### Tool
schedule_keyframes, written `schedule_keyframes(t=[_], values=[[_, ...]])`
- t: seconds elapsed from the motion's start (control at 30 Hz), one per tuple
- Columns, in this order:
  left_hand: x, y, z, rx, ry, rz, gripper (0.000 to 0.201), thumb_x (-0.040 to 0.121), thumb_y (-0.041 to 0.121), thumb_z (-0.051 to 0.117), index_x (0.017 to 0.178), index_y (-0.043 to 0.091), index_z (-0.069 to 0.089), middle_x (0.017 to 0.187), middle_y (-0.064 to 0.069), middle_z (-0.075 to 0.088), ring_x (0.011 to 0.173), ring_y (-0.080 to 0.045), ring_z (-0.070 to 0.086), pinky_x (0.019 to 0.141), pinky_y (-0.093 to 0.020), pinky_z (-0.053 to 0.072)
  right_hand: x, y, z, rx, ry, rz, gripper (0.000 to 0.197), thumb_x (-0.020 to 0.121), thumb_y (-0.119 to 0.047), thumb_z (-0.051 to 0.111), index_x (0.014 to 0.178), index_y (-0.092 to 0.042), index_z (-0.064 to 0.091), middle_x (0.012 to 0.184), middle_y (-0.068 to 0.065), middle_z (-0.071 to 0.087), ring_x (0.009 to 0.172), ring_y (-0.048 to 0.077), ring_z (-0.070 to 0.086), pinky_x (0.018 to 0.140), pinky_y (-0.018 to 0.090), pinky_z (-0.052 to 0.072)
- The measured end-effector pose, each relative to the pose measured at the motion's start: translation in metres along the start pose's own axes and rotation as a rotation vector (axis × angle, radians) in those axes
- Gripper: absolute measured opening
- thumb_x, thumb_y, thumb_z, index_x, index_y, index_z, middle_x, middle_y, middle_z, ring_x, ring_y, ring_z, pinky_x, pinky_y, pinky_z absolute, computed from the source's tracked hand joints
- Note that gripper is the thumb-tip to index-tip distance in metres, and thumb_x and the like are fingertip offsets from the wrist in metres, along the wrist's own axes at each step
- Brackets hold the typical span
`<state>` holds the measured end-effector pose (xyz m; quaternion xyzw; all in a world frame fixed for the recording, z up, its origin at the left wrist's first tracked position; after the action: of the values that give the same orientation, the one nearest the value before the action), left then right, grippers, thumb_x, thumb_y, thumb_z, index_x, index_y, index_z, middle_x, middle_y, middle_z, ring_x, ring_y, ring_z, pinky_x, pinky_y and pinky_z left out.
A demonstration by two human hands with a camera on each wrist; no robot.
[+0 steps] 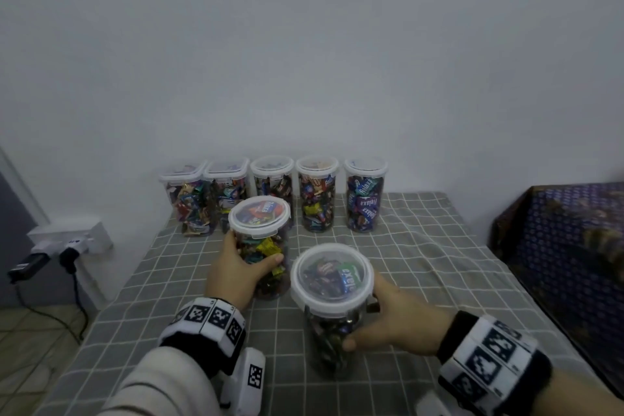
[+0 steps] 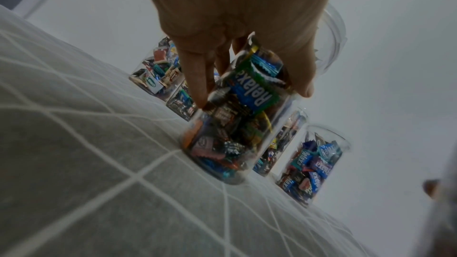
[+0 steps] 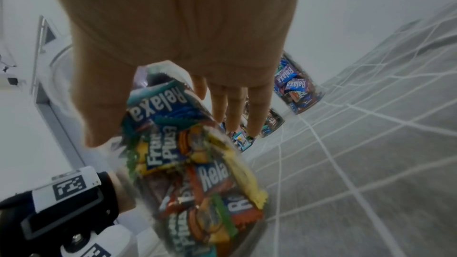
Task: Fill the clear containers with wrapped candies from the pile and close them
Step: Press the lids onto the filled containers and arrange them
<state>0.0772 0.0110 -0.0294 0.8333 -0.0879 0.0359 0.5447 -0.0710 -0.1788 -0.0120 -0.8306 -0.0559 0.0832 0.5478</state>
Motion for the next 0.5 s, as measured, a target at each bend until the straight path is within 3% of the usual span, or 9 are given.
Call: schedule_keyframes(t=[0.17, 0.27, 0.4, 0.5], values=[[-0.005, -0.002, 0.005, -0.040, -0.017, -0.008, 0.091, 0.058, 0.044, 0.086, 0.135, 0.032, 0.038, 0.131, 0.003, 0.056, 0.118, -0.021, 0.054, 0.100, -0.047, 0.045, -0.001, 0.000, 0.003, 0.004, 0.085, -0.052, 0.087, 0.068, -0.007, 0.080, 0.127, -0.047, 0.029, 0.126, -0.022, 0.051, 0.115, -0.010, 0.048, 0.091, 0.014, 0.045], [-0.004, -0.001, 0.007, -0.035, -0.022, -0.013, 0.090, 0.059, 0.042, 0.086, 0.135, 0.031, 0.038, 0.132, 0.002, 0.056, 0.118, -0.021, 0.054, 0.100, -0.047, 0.045, -0.005, 0.004, 0.004, 0.014, 0.146, -0.053, 0.088, 0.066, -0.012, 0.081, 0.127, -0.049, 0.031, 0.124, -0.023, 0.054, 0.115, -0.008, 0.049, 0.097, 0.022, 0.046], [-0.005, 0.002, 0.013, -0.007, -0.041, -0.008, 0.089, 0.064, 0.035, 0.085, 0.138, 0.026, 0.037, 0.132, 0.000, 0.056, 0.117, -0.021, 0.054, 0.101, -0.042, 0.044, -0.009, 0.011, -0.009, -0.035, 0.273, -0.035, 0.083, 0.055, -0.035, 0.080, 0.124, -0.050, 0.035, 0.119, -0.024, 0.057, 0.110, -0.008, 0.052, 0.094, 0.028, 0.050], [-0.004, 0.004, 0.020, -0.019, -0.064, -0.002, 0.088, 0.065, 0.031, 0.085, 0.139, 0.024, 0.038, 0.130, 0.000, 0.056, 0.117, -0.021, 0.054, 0.102, -0.043, 0.043, -0.010, 0.014, -0.034, -0.060, 0.410, -0.030, 0.075, 0.059, -0.029, 0.084, 0.118, -0.044, 0.040, 0.115, -0.020, 0.059, 0.105, -0.008, 0.054, 0.091, 0.027, 0.052]])
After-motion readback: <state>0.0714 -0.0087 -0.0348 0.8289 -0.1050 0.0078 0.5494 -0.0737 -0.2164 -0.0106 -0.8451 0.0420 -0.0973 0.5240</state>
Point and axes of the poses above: each hand's wrist, its own x-axis towards the middle knuckle, its own z-axis out of the palm, y = z × x, the point moved 5 cm from there along x, towards the middle knuckle
